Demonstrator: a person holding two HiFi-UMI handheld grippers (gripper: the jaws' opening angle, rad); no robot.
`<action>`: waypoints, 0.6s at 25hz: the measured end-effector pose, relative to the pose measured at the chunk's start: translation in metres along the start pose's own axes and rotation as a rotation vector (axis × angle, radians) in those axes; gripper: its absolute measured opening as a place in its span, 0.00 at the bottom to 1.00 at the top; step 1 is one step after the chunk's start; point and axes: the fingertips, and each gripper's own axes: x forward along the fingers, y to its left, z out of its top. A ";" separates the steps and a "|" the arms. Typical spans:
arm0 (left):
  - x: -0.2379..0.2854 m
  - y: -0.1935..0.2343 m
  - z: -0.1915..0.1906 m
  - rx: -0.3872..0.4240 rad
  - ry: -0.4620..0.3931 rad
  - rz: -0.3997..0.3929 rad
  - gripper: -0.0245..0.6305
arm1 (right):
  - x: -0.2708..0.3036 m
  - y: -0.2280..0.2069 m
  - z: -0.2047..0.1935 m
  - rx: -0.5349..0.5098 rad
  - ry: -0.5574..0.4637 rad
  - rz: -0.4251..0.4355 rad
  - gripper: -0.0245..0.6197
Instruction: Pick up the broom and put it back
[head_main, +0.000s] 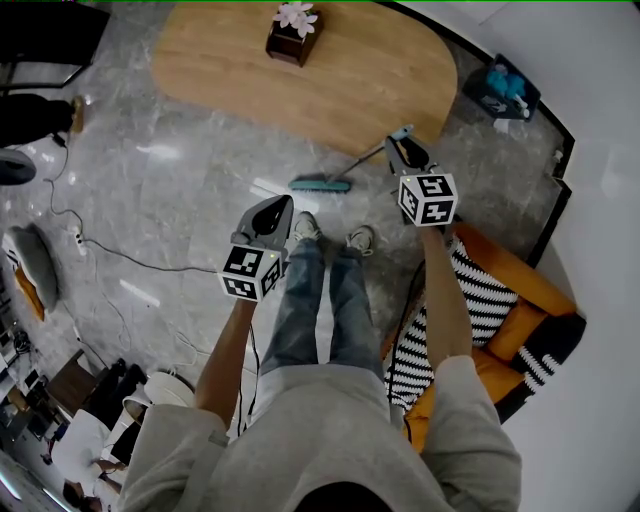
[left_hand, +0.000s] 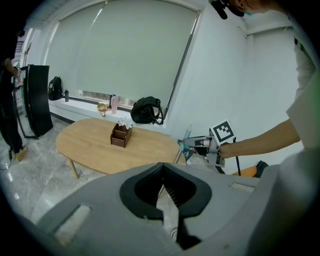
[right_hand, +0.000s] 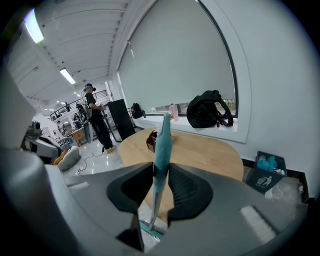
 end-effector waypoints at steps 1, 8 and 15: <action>0.000 0.000 0.000 0.000 0.001 0.000 0.04 | -0.001 0.000 -0.001 0.000 0.000 -0.001 0.19; 0.004 -0.001 -0.001 -0.001 0.007 -0.003 0.04 | -0.002 -0.006 -0.006 0.016 0.004 -0.002 0.25; 0.009 -0.003 0.003 0.001 0.002 -0.008 0.04 | -0.009 -0.008 -0.008 0.023 -0.004 -0.015 0.29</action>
